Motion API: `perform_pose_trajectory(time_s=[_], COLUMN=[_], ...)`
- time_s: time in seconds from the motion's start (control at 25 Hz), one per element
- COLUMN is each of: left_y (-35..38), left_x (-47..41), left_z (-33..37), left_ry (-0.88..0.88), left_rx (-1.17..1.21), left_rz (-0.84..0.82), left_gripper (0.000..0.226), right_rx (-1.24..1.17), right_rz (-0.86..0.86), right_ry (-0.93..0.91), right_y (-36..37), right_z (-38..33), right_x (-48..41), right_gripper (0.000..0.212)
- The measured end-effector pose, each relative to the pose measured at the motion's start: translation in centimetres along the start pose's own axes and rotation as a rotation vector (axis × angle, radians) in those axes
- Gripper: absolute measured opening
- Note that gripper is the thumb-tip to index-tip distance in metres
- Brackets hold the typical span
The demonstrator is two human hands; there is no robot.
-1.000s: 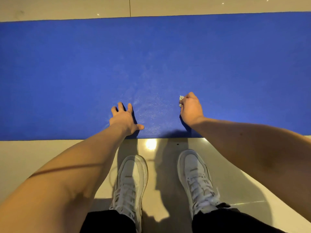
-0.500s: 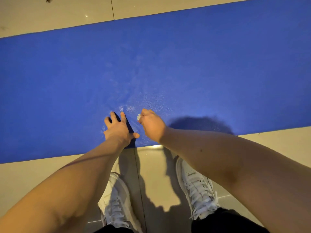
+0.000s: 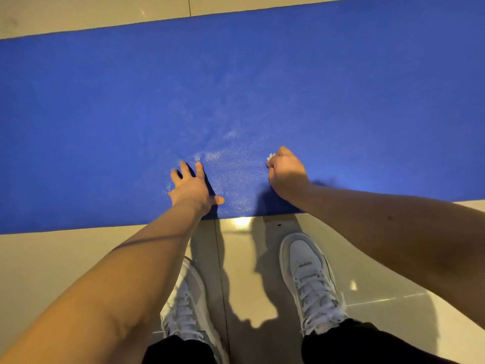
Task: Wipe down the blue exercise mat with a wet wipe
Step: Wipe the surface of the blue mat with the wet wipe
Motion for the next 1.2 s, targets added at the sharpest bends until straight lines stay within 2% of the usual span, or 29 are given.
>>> perform_pose_trajectory(time_s=[0.16,0.24,0.32,0.36,0.44,0.56,0.64,0.68,0.76,0.8,0.84,0.92,1.04,1.2], left_y=[-0.1,-0.1,-0.1,-0.1,-0.1,-0.2,-0.1,-0.1,-0.1,-0.1,0.0,0.0,0.1,0.0], left_x=[0.0,0.0,0.1,0.2,0.2,0.3,0.1,0.1,0.0,0.0,0.0,0.0,0.0,0.1], left_z=[0.0,0.0,0.0,0.0,0.0,-0.1,0.0,0.0,0.0,0.0,0.0,0.0,-0.1,-0.2], left_ry=[-0.002,-0.011,-0.006,0.0,0.005,0.0,0.002,0.002,0.002,-0.001,-0.004,-0.007,0.0,0.007], left_rx=[0.017,0.013,0.013,0.022,0.032,0.02,0.02,0.021,0.02,0.014,0.0,-0.034,-0.035,-0.041], left_rz=[-0.014,-0.024,-0.022,-0.024,-0.028,-0.026,-0.028,-0.028,-0.029,-0.026,-0.02,-0.007,-0.002,0.004], left_gripper=[0.122,0.121,0.12,0.12,0.12,0.121,0.122,0.122,0.122,0.122,0.122,0.123,0.124,0.122], right_rx=[0.007,-0.019,-0.02,-0.025,-0.043,0.025,0.075,0.079,0.058,0.051,0.033,-0.038,-0.136,-0.095], right_rz=[-0.166,-0.212,-0.225,-0.193,-0.065,-0.069,-0.083,-0.101,-0.16,-0.204,-0.268,-0.264,-0.282,-0.258], right_ry=[-0.26,-0.326,-0.339,-0.355,-0.357,-0.19,-0.109,-0.155,-0.363,-0.423,-0.418,-0.411,-0.484,-0.387], right_y=[2.0,2.1,0.7,0.2,-0.8,-1.9,-1.8,-1.6,-0.1,0.7,1.3,2.1,1.2,-1.9], right_z=[-6.8,-8.0,-6.8,-5.5,-1.9,1.7,1.5,0.2,-3.7,-5.8,-7.6,-8.8,-6.1,0.4], right_x=[0.2,0.5,0.7,0.9,2.0,3.7,3.7,3.7,3.7,3.7,3.8,4.1,4.7,6.6], right_gripper=[0.023,0.025,0.019,0.016,0.024,0.02,0.021,0.024,0.029,0.024,0.014,0.01,0.028,0.012])
Point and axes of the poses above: each hand's wrist, its own x-axis away from the middle knuckle, its own y-axis out of the palm, z = x × y, the point moved 1 cm from there along -x, towards the middle knuckle, and after that the axes turned 9 degrees about -y, right-handed, at the moved point
